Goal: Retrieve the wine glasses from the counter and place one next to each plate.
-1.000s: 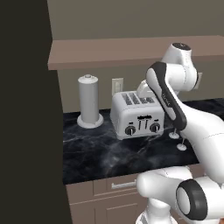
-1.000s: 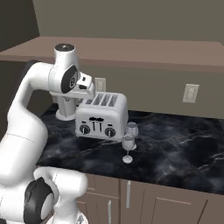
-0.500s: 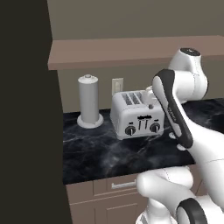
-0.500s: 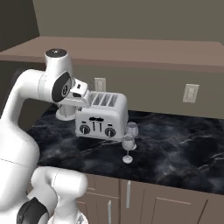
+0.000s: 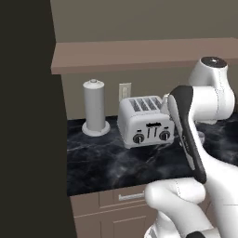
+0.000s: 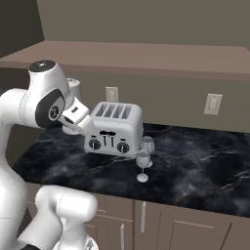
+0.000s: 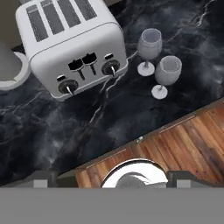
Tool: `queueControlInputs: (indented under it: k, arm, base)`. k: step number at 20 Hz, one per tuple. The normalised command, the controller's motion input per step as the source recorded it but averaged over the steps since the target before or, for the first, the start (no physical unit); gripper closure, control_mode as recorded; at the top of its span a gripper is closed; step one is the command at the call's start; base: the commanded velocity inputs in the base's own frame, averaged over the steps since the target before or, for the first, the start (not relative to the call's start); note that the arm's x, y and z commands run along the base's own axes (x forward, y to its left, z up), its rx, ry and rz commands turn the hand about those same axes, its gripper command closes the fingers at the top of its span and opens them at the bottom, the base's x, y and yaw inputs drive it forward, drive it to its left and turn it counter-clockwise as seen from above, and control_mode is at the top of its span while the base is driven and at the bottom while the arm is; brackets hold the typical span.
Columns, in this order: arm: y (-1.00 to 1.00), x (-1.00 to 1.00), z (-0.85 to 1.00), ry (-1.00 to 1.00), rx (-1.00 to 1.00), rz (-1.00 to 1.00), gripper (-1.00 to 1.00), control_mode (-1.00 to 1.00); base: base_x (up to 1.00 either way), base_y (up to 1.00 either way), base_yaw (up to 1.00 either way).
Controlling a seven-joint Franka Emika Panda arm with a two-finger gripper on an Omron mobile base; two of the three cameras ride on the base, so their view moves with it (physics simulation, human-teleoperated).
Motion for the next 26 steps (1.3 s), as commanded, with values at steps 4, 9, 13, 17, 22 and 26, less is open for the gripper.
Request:
queueControlInputs:
  k: [4, 9, 13, 17, 22, 26]
  arm:
    - [-0.61, -0.52, 0.0, 0.0, 0.19, -0.38, -1.0, -1.0]
    - [-0.79, -0.38, 0.01, 0.0, 0.24, -0.23, -1.0, -1.0]
    - [-0.88, -0.23, 0.0, -0.03, 0.29, -0.25, -1.0, -1.0]
    - [-0.56, -0.09, 0.0, -0.14, 0.38, -0.21, -1.0, -1.0]
    - [-0.47, -0.01, -0.1, -0.13, 0.48, -0.19, -1.0, -1.0]
    - [-0.32, 0.0, -0.28, -0.08, 0.49, -0.18, -1.0, -1.0]
  base:
    - [0.0, 0.0, 0.0]
    - [0.0, 0.0, 0.0]
    - [0.0, 0.0, 0.0]
    - [0.0, 0.0, 0.0]
    - [0.0, 0.0, 0.0]
    - [0.0, 0.0, 0.0]
